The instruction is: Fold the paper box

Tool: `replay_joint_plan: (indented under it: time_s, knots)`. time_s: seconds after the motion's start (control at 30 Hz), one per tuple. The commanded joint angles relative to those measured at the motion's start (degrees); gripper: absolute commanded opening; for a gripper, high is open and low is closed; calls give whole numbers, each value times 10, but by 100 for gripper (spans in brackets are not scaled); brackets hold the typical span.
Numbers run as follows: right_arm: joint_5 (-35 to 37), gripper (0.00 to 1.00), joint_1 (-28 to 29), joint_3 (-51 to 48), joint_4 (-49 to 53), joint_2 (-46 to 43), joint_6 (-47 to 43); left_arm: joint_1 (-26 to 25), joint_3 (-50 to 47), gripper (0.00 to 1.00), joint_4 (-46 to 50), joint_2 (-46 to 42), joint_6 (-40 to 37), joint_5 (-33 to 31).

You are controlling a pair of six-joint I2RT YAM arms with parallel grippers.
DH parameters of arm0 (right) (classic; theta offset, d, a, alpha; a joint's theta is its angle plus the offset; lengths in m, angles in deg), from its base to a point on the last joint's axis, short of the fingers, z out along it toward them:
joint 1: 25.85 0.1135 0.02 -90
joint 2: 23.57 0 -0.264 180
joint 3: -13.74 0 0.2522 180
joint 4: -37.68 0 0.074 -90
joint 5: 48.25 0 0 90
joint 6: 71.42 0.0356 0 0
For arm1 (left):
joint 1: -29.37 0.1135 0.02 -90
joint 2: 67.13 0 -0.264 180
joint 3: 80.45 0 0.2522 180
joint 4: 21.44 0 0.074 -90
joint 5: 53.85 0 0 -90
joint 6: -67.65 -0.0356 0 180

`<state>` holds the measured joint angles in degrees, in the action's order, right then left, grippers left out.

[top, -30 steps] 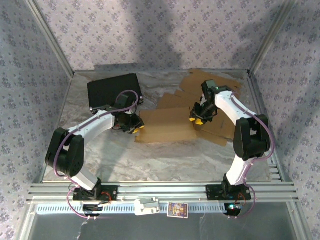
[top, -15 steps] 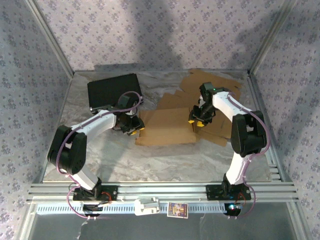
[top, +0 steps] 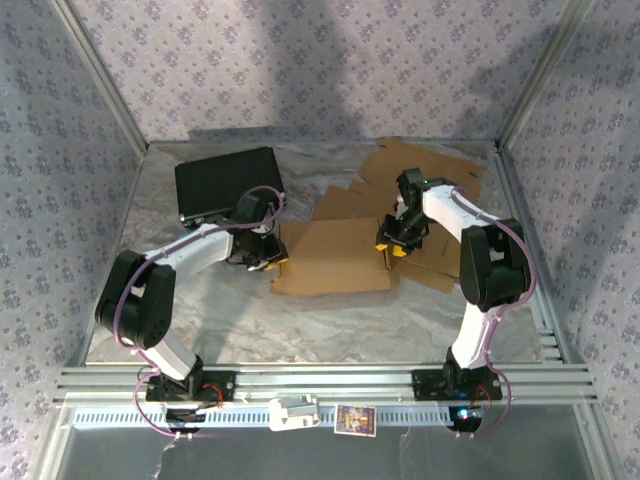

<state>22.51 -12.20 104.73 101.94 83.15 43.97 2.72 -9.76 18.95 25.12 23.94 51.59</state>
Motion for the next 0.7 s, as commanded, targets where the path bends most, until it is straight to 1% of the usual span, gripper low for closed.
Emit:
replay_joint_plan:
  time_s: [0.0,0.07,0.17,0.23,0.37,0.47,0.53,0.67]
  knots:
    - [14,40,6,-19,-2,7,-11,4,-23,28,-18,-14,-15,-11]
    - [7,41,5,-20,-7,-3,-17,5,-36,25,-42,-22,-20,-3]
    - [4,43,4,-27,-19,-28,-31,10,-53,14,-63,-31,-32,5]
    - [7,47,2,-40,-38,-49,-38,16,-62,10,-67,-35,-35,10]
    - [-29,57,-18,-72,-96,-89,-39,25,-85,9,-71,-47,-40,13]
    - [-73,63,-31,-84,-136,-100,-41,35,-103,9,-83,-58,-42,20]
    - [-104,65,-41,-102,-157,-98,-40,44,-116,8,-96,-64,-44,31]
    - [-154,67,-60,-130,-239,-90,-26,67,-143,6,-123,-71,-45,55]
